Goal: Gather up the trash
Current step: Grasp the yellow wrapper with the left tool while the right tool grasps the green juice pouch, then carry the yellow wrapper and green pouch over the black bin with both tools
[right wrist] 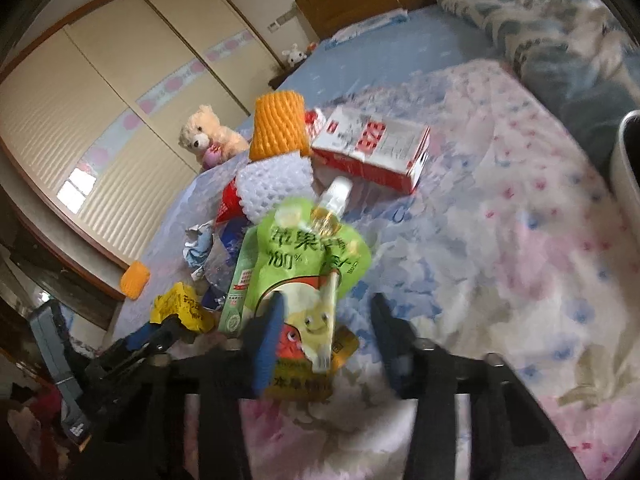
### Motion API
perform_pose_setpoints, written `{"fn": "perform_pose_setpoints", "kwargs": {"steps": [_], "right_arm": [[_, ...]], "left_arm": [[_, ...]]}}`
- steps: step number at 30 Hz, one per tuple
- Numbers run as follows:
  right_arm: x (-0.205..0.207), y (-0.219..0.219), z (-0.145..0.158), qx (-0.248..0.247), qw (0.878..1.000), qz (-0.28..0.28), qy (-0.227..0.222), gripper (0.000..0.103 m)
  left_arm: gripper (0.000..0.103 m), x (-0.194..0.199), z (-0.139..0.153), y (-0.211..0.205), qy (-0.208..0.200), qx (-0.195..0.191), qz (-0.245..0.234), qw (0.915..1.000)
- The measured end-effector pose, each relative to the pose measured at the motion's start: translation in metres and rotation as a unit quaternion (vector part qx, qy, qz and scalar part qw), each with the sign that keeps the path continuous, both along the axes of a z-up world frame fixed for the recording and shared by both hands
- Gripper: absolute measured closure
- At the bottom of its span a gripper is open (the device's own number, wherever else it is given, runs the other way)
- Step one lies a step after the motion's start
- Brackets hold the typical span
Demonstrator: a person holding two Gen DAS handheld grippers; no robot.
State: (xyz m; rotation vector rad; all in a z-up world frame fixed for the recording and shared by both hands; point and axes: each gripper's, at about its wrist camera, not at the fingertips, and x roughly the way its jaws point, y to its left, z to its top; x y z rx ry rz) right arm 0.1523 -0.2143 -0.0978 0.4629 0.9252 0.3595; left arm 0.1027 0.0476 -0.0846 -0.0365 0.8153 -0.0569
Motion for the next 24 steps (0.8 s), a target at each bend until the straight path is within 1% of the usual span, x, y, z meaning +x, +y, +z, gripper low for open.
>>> {"fn": "perform_pose_setpoints", "kwargs": {"steps": [2, 3, 4, 6, 9, 12, 15, 19, 24], "right_arm": [[0.0, 0.0, -0.001, 0.007, 1.0, 0.005, -0.005, 0.088], [-0.001, 0.001, 0.001, -0.006, 1.0, 0.002, -0.005, 0.092], [-0.002, 0.002, 0.001, -0.011, 1.0, 0.001, -0.007, 0.093], [-0.006, 0.003, 0.004, -0.006, 1.0, 0.005, -0.01, 0.097], [-0.014, 0.0, 0.009, -0.003, 1.0, 0.005, -0.018, 0.099], [-0.025, -0.008, 0.014, -0.002, 1.0, 0.002, -0.027, 0.1], [-0.036, -0.014, 0.021, -0.01, 0.999, -0.006, -0.039, 0.1], [-0.051, -0.027, 0.03, -0.022, 0.998, -0.02, -0.053, 0.1], [-0.064, -0.048, 0.033, -0.03, 0.997, -0.042, -0.055, 0.1]], "left_arm": [[0.099, 0.0, -0.001, -0.003, 0.002, -0.005, -0.007, 1.0], [0.101, -0.001, -0.001, -0.004, 0.002, -0.009, -0.01, 0.9999], [0.102, -0.003, 0.0, -0.006, -0.001, -0.01, -0.012, 0.9999], [0.102, -0.008, 0.004, -0.009, -0.01, -0.006, -0.016, 0.9998], [0.102, -0.018, 0.012, -0.013, -0.023, -0.005, -0.022, 0.9995], [0.102, -0.028, 0.021, -0.017, -0.031, -0.011, -0.034, 0.9989], [0.102, -0.036, 0.029, -0.026, -0.039, -0.018, -0.051, 0.9978], [0.102, -0.047, 0.039, -0.05, -0.047, -0.021, -0.089, 0.9947], [0.102, -0.052, 0.047, -0.083, -0.052, -0.023, -0.135, 0.9893]]}}
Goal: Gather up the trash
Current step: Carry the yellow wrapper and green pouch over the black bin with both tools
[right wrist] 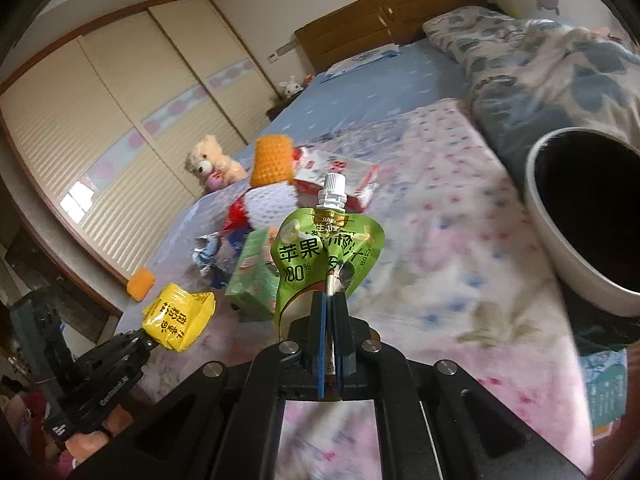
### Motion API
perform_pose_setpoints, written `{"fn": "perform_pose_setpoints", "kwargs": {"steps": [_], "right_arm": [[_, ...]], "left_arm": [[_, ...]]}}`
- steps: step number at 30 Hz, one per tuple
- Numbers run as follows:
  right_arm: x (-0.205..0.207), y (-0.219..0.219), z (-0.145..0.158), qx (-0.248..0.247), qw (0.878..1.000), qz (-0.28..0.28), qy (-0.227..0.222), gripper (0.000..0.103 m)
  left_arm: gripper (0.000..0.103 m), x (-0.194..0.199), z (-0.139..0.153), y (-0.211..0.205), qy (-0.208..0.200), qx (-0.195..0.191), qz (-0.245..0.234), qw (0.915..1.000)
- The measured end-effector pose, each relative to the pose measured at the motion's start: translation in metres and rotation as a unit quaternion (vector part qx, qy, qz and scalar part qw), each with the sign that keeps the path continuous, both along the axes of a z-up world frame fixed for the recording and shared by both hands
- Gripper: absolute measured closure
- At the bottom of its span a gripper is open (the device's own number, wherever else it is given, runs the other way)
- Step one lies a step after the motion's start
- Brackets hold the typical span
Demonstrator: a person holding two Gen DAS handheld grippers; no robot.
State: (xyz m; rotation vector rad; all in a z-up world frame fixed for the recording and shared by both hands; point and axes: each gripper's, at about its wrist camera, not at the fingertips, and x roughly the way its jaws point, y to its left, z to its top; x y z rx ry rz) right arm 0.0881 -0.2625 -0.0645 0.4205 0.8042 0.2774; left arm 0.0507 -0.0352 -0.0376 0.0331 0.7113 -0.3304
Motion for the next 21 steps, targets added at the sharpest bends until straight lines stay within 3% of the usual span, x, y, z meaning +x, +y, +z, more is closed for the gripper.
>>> {"fn": "perform_pose_setpoints", "kwargs": {"steps": [21], "right_arm": [[-0.041, -0.105, 0.012, -0.005, 0.994, -0.104, -0.016, 0.1]], "left_arm": [[0.102, 0.022, 0.0, -0.124, 0.016, 0.022, -0.121, 0.9923]]}}
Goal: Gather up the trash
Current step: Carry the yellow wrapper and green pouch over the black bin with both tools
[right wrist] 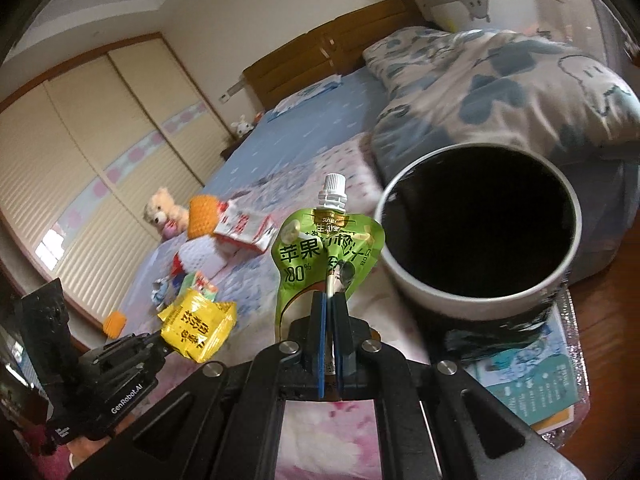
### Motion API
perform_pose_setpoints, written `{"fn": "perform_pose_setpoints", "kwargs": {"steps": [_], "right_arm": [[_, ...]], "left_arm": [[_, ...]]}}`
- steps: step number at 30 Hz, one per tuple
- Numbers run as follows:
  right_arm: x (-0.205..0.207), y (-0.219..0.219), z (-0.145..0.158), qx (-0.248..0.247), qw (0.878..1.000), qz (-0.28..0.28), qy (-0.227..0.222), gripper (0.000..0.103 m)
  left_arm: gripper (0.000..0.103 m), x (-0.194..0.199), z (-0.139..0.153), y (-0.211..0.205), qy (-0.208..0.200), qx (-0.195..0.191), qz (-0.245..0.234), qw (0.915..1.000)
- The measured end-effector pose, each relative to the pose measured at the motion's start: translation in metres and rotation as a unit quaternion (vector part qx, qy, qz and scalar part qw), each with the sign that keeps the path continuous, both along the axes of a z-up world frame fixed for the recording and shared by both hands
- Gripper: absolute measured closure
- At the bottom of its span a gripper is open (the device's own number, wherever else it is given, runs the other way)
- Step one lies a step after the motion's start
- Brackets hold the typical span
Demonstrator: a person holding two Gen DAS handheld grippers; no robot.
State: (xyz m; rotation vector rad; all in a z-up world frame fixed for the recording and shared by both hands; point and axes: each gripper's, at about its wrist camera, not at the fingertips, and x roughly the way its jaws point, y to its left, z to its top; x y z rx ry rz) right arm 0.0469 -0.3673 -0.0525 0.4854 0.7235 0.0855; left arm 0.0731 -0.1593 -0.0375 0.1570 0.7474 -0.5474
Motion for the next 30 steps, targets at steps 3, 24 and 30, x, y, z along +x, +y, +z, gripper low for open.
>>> {"fn": "perform_pose_setpoints", "kwargs": {"steps": [3, 24, 30], "right_arm": [[-0.003, -0.016, 0.002, -0.001, 1.0, -0.017, -0.003, 0.1], [0.013, -0.107, -0.002, -0.006, 0.996, -0.085, 0.011, 0.1], [0.024, -0.117, -0.006, -0.012, 0.996, -0.09, 0.02, 0.1]], "left_arm": [[0.102, 0.006, 0.0, -0.019, 0.003, 0.002, -0.013, 0.9999], [0.102, 0.049, 0.001, -0.129, 0.02, 0.021, -0.087, 0.9958], [0.102, 0.062, 0.0, -0.151, 0.025, 0.027, -0.097, 0.9946]]}}
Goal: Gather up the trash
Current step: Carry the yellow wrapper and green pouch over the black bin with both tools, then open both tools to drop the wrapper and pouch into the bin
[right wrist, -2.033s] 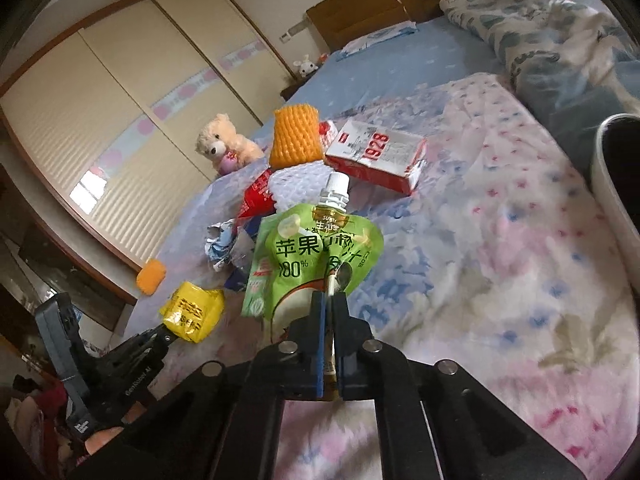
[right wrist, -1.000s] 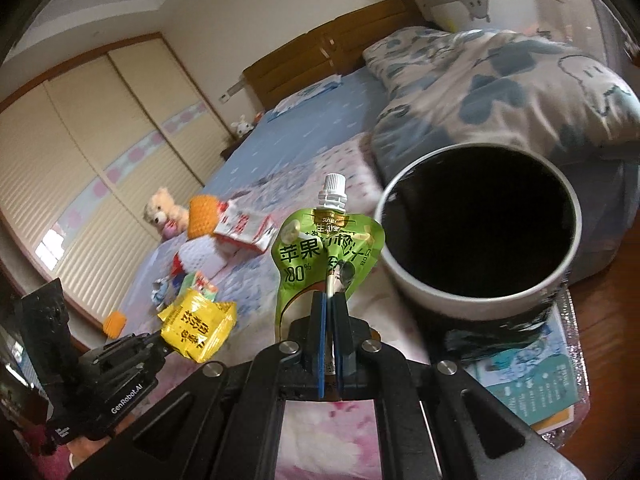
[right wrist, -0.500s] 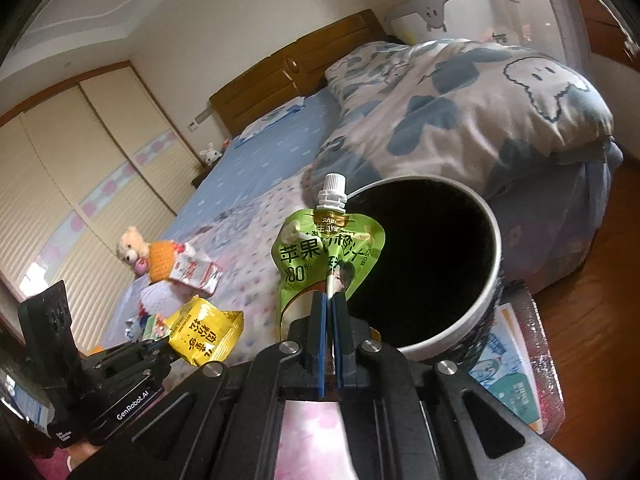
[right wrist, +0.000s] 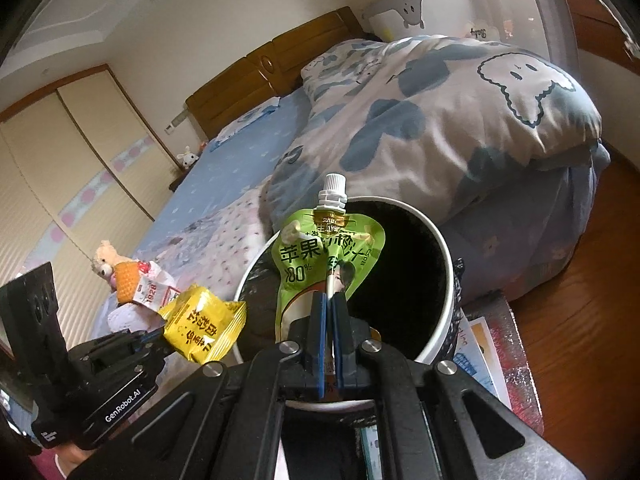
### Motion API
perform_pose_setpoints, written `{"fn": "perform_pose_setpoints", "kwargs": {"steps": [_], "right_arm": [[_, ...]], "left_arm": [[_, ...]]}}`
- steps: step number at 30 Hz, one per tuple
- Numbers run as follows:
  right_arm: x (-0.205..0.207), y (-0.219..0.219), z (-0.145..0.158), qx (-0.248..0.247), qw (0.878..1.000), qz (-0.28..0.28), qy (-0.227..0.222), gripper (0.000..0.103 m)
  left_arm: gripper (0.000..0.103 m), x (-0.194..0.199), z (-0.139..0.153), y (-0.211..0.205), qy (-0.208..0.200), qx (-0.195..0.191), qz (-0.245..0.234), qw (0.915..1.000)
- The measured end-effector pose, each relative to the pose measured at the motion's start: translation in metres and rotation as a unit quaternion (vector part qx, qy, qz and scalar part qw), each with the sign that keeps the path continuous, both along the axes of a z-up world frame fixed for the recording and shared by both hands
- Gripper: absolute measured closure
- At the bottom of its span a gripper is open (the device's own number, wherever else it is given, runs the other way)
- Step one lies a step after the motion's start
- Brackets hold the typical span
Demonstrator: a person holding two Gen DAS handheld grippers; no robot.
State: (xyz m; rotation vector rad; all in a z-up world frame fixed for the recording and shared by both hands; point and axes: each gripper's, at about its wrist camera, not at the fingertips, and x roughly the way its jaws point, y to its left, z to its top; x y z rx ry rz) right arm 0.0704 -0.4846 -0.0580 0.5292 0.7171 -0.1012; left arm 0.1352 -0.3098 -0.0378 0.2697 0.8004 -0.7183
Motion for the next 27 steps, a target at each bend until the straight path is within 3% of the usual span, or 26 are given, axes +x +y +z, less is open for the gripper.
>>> {"fn": "perform_pose_setpoints", "kwargs": {"steps": [19, 20, 22, 23, 24, 27], "right_arm": [[0.02, -0.018, -0.012, 0.0, 1.0, -0.003, 0.021, 0.1], [0.021, -0.019, -0.013, 0.002, 1.0, -0.003, 0.022, 0.1], [0.022, -0.02, -0.013, 0.0, 1.0, -0.006, 0.025, 0.097], [0.023, -0.021, -0.014, -0.001, 1.0, -0.006, 0.026, 0.095], [0.024, -0.022, -0.014, 0.001, 1.0, -0.007, 0.028, 0.094], [0.024, -0.024, -0.016, 0.01, 0.999, -0.011, 0.033, 0.089]], "left_arm": [[0.1, 0.021, -0.017, -0.03, 0.021, 0.026, -0.004, 0.9994], [0.095, 0.022, -0.018, -0.032, 0.025, 0.029, -0.006, 0.9993], [0.072, 0.021, -0.019, -0.033, 0.028, 0.031, -0.004, 0.9991], [0.046, 0.021, -0.019, -0.032, 0.024, 0.032, 0.002, 0.9992], [0.037, 0.019, -0.018, -0.03, 0.019, 0.03, 0.008, 0.9993], [0.037, 0.014, -0.016, -0.021, 0.017, 0.024, 0.011, 0.9995]]}}
